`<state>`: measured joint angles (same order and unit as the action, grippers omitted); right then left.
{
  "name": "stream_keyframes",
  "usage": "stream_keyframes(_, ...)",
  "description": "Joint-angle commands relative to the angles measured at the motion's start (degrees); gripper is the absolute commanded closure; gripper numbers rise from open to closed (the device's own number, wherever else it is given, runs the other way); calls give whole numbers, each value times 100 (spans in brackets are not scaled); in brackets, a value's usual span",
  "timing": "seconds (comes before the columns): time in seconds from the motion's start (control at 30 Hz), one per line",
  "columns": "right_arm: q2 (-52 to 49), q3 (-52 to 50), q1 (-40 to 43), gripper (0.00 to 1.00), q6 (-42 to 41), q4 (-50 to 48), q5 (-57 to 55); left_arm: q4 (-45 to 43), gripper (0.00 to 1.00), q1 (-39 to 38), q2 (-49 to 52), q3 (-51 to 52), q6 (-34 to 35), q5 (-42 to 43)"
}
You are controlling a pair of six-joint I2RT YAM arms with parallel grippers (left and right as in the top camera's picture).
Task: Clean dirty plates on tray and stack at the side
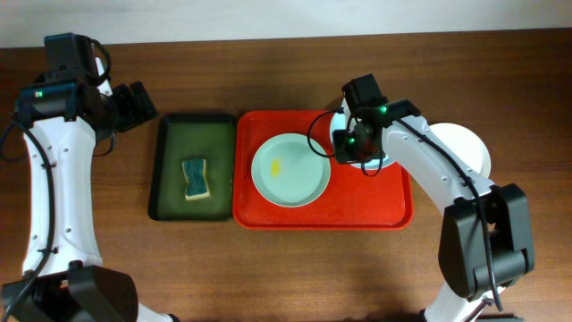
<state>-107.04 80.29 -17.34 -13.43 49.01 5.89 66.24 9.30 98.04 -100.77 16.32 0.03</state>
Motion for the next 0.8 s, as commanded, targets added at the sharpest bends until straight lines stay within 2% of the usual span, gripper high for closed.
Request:
stream_keyframes(0.0,48,-70,-105,68,11,-4,157,-13,1,-13,13,-48,59,22)
stream_keyframes(0.17,-129,-101,-389,67,9,-199,249,-13,1,-13,13,-48,59,22)
stream_keyframes(0.23,-326,-101,-424,74,-15,-271,247,-13,1,-13,13,-48,59,22)
stream_keyframes(0.43,-448,-103,-426,76,-52,-363,-142,-13,1,-13,13,-48,59,22)
stream_keyframes(0.53,-564,-103,-446,85,-52,-444,-142,-13,1,-13,13,-48,59,22)
stream_keyframes(0.77,-595,-136,-446,82,-52,-560,-144,-13,1,-13,13,-48,59,22)
